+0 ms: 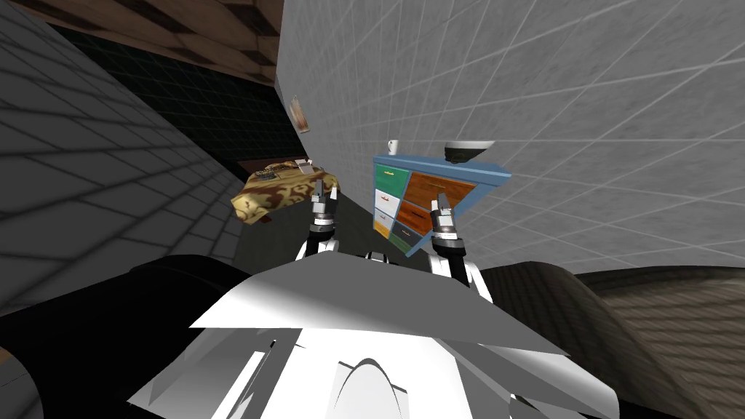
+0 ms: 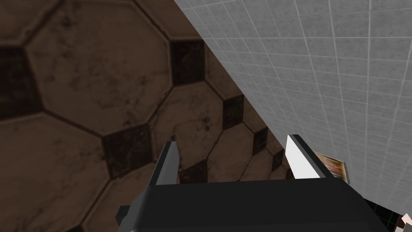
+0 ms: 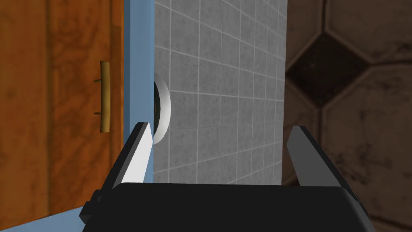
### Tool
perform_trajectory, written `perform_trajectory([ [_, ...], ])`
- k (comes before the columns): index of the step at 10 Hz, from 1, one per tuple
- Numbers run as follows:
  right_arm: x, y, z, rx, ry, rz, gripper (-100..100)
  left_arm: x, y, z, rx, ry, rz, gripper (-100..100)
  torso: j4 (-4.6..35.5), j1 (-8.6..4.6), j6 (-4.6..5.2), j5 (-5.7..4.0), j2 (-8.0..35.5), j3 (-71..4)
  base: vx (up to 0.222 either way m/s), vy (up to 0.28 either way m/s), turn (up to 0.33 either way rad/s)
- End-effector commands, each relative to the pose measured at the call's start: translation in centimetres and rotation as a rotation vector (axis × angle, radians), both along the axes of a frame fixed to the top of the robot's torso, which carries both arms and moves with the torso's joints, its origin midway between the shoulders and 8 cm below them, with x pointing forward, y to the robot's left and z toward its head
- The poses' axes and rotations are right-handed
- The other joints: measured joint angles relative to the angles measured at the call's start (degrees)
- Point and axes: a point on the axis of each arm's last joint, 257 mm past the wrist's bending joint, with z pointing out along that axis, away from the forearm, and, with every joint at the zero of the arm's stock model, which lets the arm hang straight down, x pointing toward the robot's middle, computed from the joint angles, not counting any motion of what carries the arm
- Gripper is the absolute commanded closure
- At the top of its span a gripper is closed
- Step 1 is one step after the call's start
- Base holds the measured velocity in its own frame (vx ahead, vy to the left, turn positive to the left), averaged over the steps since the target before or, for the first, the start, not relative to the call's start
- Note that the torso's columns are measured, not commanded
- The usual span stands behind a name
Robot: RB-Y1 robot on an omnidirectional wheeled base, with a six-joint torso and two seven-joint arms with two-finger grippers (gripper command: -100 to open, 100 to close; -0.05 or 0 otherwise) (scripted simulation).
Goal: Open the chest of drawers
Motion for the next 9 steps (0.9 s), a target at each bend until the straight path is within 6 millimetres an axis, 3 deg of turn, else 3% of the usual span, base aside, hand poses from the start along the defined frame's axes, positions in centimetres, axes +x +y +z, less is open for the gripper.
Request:
perform_trajectory([
  [1,2.0,-0.1,-1.4,-0.167,0.008,-0.069,-100,0.0,0.0,0.0,0.0,0.0,0.0,0,0.0,-0.03,0.01,-0.01,0.0,0.0,0.092,0.165,-0.104],
  [9,7.0,-1.4,-4.0,-0.591,0.003,-0.273,-100,0.0,0.0,0.0,0.0,0.0,0.0,0,0.0,-0.08,-0.01,0.0,0.0,0.0,0.062,0.171,-0.086],
])
